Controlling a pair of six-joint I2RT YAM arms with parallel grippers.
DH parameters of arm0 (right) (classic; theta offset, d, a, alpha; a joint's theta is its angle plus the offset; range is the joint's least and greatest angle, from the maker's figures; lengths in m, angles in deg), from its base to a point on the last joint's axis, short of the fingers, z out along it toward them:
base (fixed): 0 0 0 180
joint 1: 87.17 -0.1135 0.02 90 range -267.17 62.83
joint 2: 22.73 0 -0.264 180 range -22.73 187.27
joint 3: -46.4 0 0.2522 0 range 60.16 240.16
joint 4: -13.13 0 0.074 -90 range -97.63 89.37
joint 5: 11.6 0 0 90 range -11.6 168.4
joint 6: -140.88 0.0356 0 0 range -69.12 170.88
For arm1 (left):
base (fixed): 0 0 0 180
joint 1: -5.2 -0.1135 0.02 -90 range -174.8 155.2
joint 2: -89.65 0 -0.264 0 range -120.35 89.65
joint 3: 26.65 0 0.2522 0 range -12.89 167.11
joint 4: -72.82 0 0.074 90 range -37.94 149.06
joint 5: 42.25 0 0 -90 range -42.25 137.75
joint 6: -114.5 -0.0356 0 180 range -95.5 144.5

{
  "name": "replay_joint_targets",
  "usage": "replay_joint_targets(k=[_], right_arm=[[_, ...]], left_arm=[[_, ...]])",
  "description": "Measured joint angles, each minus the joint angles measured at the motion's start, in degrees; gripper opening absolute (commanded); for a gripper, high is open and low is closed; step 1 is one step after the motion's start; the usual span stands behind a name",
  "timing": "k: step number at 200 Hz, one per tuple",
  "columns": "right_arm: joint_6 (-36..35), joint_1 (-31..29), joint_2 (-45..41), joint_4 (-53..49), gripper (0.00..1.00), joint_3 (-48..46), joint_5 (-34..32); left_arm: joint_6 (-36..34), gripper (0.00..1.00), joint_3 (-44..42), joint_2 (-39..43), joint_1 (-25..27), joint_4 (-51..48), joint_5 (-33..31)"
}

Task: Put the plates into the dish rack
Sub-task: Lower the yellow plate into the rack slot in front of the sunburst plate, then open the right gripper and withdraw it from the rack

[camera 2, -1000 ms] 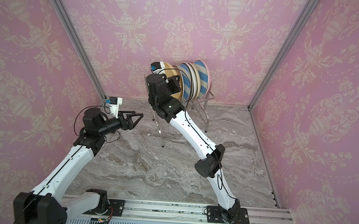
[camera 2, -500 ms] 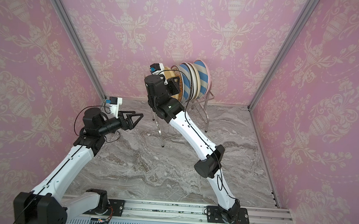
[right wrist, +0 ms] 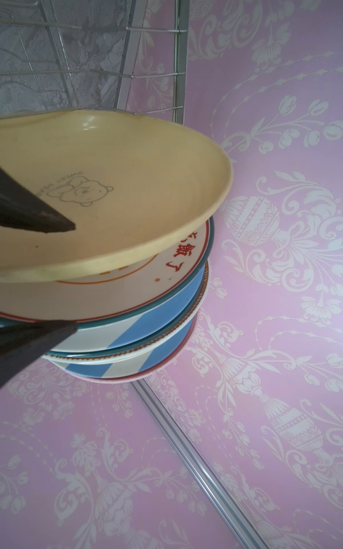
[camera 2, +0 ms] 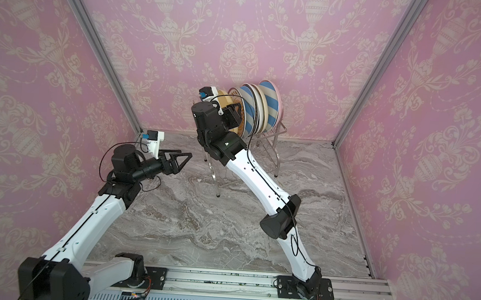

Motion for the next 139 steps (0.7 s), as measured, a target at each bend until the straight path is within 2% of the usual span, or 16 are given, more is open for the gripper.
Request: replay_joint_targets(k=[41,67,88,116,139], right_arm=[[1.14,0.00,-1.49,-2.10,0.59,0.00,0.87],[2.23,-0.35,-3.21,-3.37,0.73,-0.02,1.51],[3.82,-0.83,-5.29,-5.44,0.77,-0.11,2.75],[7.43,-1.27,-11.28,-8.55,0.83,-3.69,5.05],[11.13,-1.29,-19.61,-9.79,0.88,-11.26,7.13]], left_arm=[[-0.57,0.99,0.07,-0.52,-0.07,-1.79,-1.27],[-1.99,0.99,1.38,-0.81,-0.11,-5.11,-3.91],[-2.95,0.99,2.89,-0.81,-0.39,-7.69,-6.73],[-3.04,0.99,4.79,-0.81,-0.94,-9.92,-10.40],[-3.23,0.99,6.23,-0.79,-1.20,-11.96,-13.38]])
